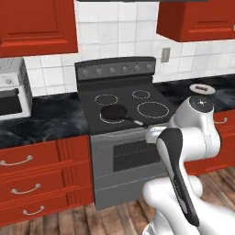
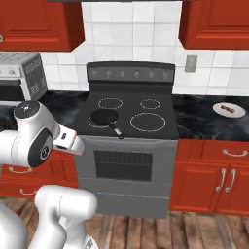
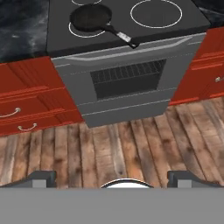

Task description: Place the cold items (apple and banana) from the fridge in one tupperware on the dining counter. Place the warm items (hot dog and kebab skewer) in the stove area in another tupperware.

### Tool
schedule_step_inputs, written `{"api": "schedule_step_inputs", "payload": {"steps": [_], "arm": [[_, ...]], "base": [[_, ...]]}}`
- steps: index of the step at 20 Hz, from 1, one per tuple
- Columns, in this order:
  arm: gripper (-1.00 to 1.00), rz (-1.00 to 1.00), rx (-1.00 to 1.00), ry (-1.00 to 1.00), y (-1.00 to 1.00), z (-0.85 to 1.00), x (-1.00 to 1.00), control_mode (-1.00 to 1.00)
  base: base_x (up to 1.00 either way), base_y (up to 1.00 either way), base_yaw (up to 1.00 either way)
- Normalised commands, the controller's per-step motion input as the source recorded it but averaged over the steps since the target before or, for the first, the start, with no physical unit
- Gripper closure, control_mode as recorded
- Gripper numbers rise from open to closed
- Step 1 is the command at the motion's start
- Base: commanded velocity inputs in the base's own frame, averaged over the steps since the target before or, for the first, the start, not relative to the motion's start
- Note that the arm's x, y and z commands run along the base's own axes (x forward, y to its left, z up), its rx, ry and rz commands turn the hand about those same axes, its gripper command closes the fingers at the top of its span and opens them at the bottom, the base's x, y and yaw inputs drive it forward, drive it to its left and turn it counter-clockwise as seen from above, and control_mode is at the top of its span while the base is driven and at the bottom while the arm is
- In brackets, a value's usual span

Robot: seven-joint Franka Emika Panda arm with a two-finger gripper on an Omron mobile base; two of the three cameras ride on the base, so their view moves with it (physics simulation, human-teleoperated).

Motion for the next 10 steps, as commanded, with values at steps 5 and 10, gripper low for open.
{"api": "schedule_step_inputs", "payload": {"steps": [5,10], "arm": [[-1.0,0.0,0.0,0.0,0.0,0.0,0.0,1.0],[-1.0,0.0,0.0,0.0,0.0,0.0,0.0,1.0]], "base": [[0.86,-0.99,0.17],[0.83,-1.0,0.18]]}}
